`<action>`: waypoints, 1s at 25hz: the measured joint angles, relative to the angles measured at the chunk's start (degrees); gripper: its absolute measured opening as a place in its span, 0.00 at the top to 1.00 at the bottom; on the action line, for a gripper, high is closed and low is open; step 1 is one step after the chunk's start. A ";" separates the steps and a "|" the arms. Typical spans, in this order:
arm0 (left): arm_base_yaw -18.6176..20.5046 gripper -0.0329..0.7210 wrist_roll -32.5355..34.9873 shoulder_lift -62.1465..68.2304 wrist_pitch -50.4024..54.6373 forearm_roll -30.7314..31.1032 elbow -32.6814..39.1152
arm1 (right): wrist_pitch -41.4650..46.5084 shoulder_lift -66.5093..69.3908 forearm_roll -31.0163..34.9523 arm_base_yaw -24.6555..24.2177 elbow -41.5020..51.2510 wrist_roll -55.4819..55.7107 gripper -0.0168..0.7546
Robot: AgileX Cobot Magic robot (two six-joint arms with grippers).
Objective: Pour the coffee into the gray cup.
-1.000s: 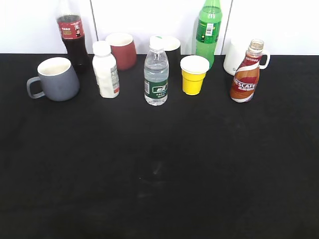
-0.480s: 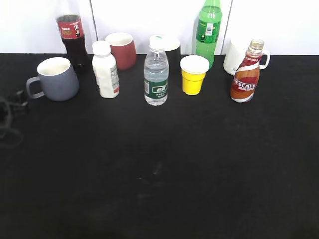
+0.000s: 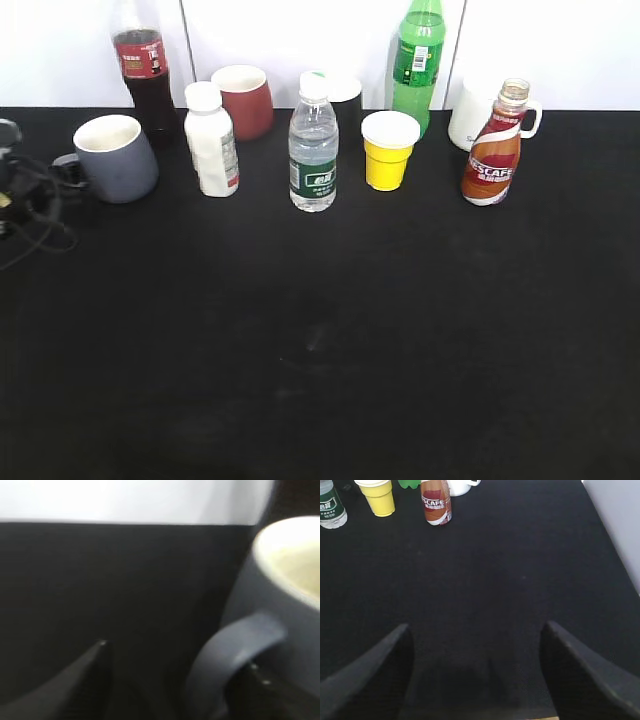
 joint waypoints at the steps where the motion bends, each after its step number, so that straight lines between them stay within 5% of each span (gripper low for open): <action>1: 0.11 0.36 0.00 0.86 0.48 0.17 -1.08 | 0.00 0.00 0.00 0.00 0.00 0.00 0.22; 4: 0.17 0.47 0.00 2.19 1.20 1.56 -2.81 | 0.00 0.00 0.00 0.00 0.00 0.00 0.22; 7: 0.17 0.82 0.23 2.25 1.37 3.19 -2.99 | 0.00 0.00 0.00 0.00 0.00 0.00 0.22; 8: 0.28 0.86 0.25 2.30 1.00 2.98 -2.99 | 0.00 0.00 0.00 0.00 0.00 0.00 0.22; 13: 0.28 0.90 0.71 1.59 -3.02 2.95 -0.70 | 0.00 0.00 0.00 0.00 0.00 0.00 0.22; 20: 0.19 0.90 0.80 -15.55 -11.85 4.63 18.02 | 0.00 0.00 0.00 0.00 0.00 0.00 0.22; 25: -9.35 0.90 0.70 -25.76 -12.33 8.30 26.03 | 0.00 0.00 0.00 0.00 0.00 0.00 0.22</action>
